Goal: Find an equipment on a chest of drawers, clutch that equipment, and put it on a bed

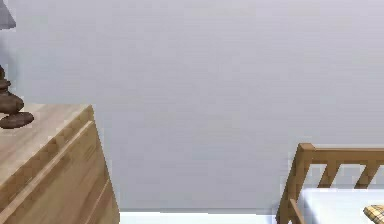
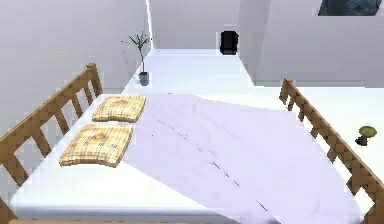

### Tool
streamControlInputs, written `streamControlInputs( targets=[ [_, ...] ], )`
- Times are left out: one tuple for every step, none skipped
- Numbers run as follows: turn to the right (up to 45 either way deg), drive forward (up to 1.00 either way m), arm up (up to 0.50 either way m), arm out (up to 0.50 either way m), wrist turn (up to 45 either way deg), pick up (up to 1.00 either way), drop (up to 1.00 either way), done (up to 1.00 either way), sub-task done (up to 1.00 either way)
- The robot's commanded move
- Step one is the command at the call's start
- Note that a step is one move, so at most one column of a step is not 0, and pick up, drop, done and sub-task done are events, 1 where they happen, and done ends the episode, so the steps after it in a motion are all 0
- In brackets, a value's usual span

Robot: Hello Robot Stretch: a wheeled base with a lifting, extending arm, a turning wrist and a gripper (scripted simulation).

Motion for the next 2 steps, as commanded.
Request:
streamControlInputs(
  targets=[
    [6.0, 0.0, 0.0, 0.0, 0.0, 0.0, 0.0, 0.0, 0.0],
    [0.0, 0.2, 0.0, 0.0, 0.0, 0.0, 0.0, 0.0, 0.0]
  ],
)
